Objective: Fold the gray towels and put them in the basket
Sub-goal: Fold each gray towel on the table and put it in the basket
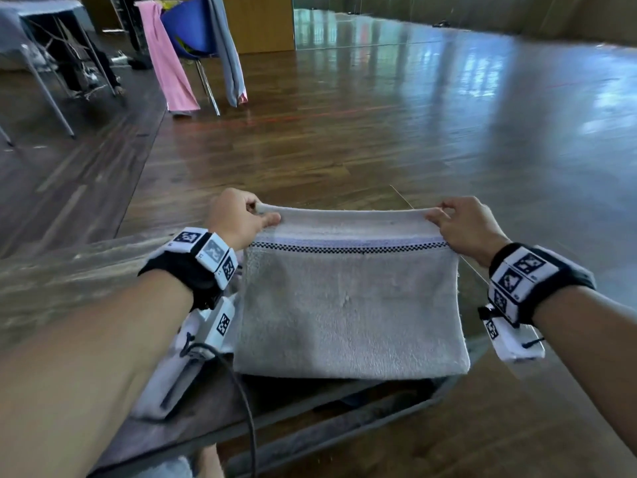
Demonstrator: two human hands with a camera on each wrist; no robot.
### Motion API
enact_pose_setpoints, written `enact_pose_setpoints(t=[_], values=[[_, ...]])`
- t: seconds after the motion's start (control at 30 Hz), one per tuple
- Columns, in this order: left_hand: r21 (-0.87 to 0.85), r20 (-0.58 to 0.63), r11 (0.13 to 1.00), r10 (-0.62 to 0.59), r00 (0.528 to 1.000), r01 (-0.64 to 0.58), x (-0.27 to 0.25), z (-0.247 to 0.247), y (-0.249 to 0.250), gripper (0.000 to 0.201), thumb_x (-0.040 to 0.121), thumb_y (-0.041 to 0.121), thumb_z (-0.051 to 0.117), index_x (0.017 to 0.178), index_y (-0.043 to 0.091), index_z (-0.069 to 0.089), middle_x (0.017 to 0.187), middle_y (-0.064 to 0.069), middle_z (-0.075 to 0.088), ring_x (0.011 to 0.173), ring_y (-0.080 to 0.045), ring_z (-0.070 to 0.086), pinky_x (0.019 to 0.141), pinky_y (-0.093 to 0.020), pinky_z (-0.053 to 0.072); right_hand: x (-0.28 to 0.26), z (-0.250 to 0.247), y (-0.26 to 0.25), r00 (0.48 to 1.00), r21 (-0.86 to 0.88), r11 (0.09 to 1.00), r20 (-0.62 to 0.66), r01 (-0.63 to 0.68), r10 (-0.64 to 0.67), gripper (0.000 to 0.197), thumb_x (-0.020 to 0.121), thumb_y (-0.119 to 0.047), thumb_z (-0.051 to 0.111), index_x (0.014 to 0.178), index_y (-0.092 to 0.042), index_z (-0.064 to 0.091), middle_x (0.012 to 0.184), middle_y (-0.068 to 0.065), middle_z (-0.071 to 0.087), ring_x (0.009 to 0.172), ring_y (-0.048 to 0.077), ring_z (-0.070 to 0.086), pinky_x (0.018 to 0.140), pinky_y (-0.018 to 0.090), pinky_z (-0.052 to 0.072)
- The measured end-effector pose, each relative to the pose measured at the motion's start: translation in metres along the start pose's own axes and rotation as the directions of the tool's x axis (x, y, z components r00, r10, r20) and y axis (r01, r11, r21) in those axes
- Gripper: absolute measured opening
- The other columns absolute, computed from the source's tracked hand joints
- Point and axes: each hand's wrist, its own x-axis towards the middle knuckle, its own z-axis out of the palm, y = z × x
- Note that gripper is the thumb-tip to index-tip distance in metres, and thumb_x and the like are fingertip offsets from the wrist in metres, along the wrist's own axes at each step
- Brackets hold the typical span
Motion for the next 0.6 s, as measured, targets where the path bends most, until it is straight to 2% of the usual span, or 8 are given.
enact_pose_setpoints(t=[0.13, 0.23, 0.3, 0.33, 0.4, 0.47, 0.53, 0.6], values=[[0.074, -0.074, 0.996, -0.036, 0.997, 0.042, 0.045, 0.028, -0.009, 0.045, 0.084, 0.037, 0.077, 0.066, 0.004, 0.053, 0.059, -0.009, 0.042, 0.054, -0.021, 0.034, 0.049, -0.030, 0.022, 0.050, 0.030, 0.005, 0.999, -0.102, 0.994, -0.017, -0.049, 0.048, 0.016, 0.096, -0.028, 0.063, 0.094, -0.014, 0.073, 0.104, 0.019, 0.067, 0.089, 0.030, 0.060, 0.077, 0.028, 0.042], [0.076, -0.091, 0.996, -0.049, 0.995, 0.056, 0.065, 0.047, -0.013, 0.029, 0.086, 0.029, 0.076, 0.085, 0.001, 0.067, 0.077, -0.009, 0.063, 0.066, -0.024, 0.052, 0.056, -0.031, 0.037, 0.076, 0.047, 0.008, 0.996, -0.202, 0.978, 0.054, -0.057, 0.069, 0.012, 0.093, -0.025, 0.062, 0.085, -0.018, 0.068, 0.107, 0.021, 0.068, 0.086, 0.032, 0.065, 0.077, 0.030, 0.050], [0.077, -0.045, 0.995, -0.067, 0.997, 0.071, 0.070, 0.058, -0.018, 0.025, 0.086, 0.027, 0.075, 0.098, 0.007, 0.068, 0.092, -0.009, 0.069, 0.080, -0.027, 0.063, 0.070, -0.035, 0.051, 0.082, 0.058, 0.012, 0.971, -0.366, 0.931, 0.220, -0.004, 0.091, 0.013, 0.094, -0.027, 0.060, 0.102, -0.021, 0.070, 0.122, 0.020, 0.064, 0.105, 0.033, 0.060, 0.087, 0.033, 0.048], [0.086, -0.021, 0.993, -0.076, 0.997, 0.077, 0.070, 0.063, -0.020, 0.025, 0.087, 0.027, 0.075, 0.101, 0.009, 0.067, 0.095, -0.010, 0.069, 0.086, -0.028, 0.064, 0.076, -0.038, 0.053, 0.083, 0.063, 0.015, 0.956, -0.434, 0.901, 0.274, 0.028, 0.103, 0.025, 0.096, -0.031, 0.061, 0.118, -0.022, 0.068, 0.133, 0.020, 0.057, 0.120, 0.034, 0.053, 0.098, 0.036, 0.046], [0.099, 0.001, 0.993, -0.064, 0.998, 0.064, 0.065, 0.068, -0.022, 0.021, 0.088, 0.024, 0.073, 0.101, 0.010, 0.066, 0.096, -0.009, 0.069, 0.086, -0.026, 0.063, 0.074, -0.035, 0.051, 0.079, 0.067, 0.017, 0.950, -0.464, 0.885, 0.287, 0.024, 0.125, 0.041, 0.096, -0.039, 0.062, 0.132, -0.021, 0.060, 0.143, 0.016, 0.048, 0.135, 0.035, 0.038, 0.112, 0.042, 0.035], [0.092, 0.008, 0.995, -0.037, 0.999, 0.036, 0.058, 0.070, -0.020, 0.015, 0.088, 0.020, 0.070, 0.098, 0.011, 0.067, 0.095, -0.007, 0.067, 0.085, -0.024, 0.063, 0.072, -0.033, 0.049, 0.073, 0.067, 0.015, 0.964, -0.416, 0.909, 0.251, 0.024, 0.090, 0.030, 0.094, -0.040, 0.064, 0.118, -0.020, 0.062, 0.136, 0.016, 0.052, 0.129, 0.035, 0.042, 0.107, 0.041, 0.037], [0.060, 0.013, 0.998, 0.006, 1.000, -0.006, 0.048, 0.069, -0.012, 0.011, 0.087, 0.017, 0.069, 0.096, 0.012, 0.068, 0.096, -0.007, 0.067, 0.089, -0.025, 0.064, 0.077, -0.035, 0.052, 0.062, 0.063, 0.011, 0.980, -0.314, 0.949, 0.197, 0.032, 0.032, 0.011, 0.089, -0.029, 0.068, 0.092, -0.023, 0.059, 0.120, 0.014, 0.062, 0.111, 0.033, 0.054, 0.091, 0.035, 0.044], [0.010, 0.017, 0.997, 0.081, 0.997, -0.081, 0.035, 0.065, 0.002, 0.010, 0.087, 0.017, 0.069, 0.097, 0.015, 0.068, 0.098, -0.005, 0.067, 0.090, -0.022, 0.064, 0.080, -0.036, 0.054, 0.048, 0.058, 0.003, 0.993, -0.173, 0.983, 0.108, 0.060, -0.042, 0.014, 0.085, -0.019, 0.068, 0.081, -0.024, 0.055, 0.101, 0.009, 0.067, 0.098, 0.030, 0.059, 0.078, 0.030, 0.047]])
